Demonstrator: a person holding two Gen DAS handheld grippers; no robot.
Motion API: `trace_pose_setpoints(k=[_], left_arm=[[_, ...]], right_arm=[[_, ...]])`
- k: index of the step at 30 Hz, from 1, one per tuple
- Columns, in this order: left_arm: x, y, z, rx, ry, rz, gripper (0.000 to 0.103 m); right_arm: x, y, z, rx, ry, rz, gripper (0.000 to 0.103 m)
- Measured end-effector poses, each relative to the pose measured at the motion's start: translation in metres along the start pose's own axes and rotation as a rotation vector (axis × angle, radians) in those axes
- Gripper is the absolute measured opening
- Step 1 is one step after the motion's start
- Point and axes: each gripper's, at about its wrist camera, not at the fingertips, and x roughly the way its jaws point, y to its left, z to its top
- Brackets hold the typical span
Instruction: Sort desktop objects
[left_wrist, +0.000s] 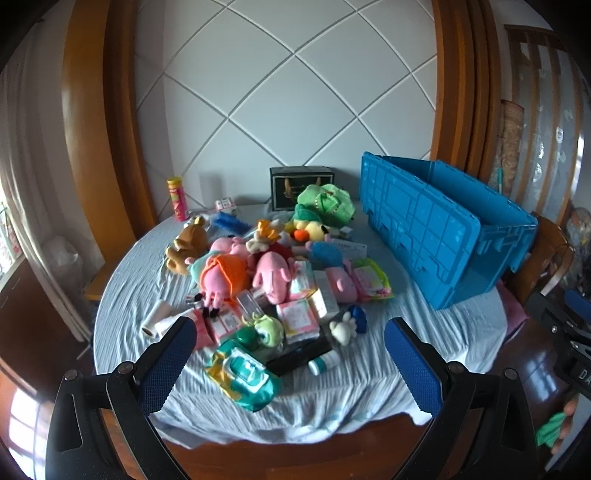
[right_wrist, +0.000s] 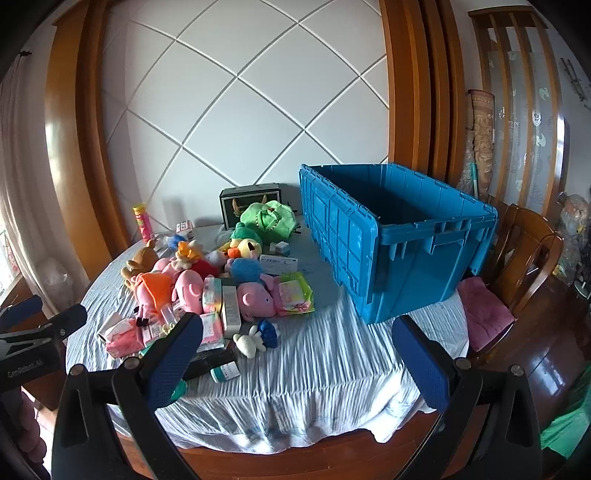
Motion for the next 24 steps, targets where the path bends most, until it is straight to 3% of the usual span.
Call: trace_pose_setpoints(k=[7,24], left_arm=[[-0.011,0.001,-0.005,-0.003,-0.022,-0.007,0.103],[-0.027,0.000,-0.016,0.007,-0.016,-0.010,0.103]], right_arm=[[-0.019,-0.006,-0.003,0.038,-0.063,0.003,0.103],[-0.034,-0.013,-0.007,0.060,-0.022,-0.005,0.103]])
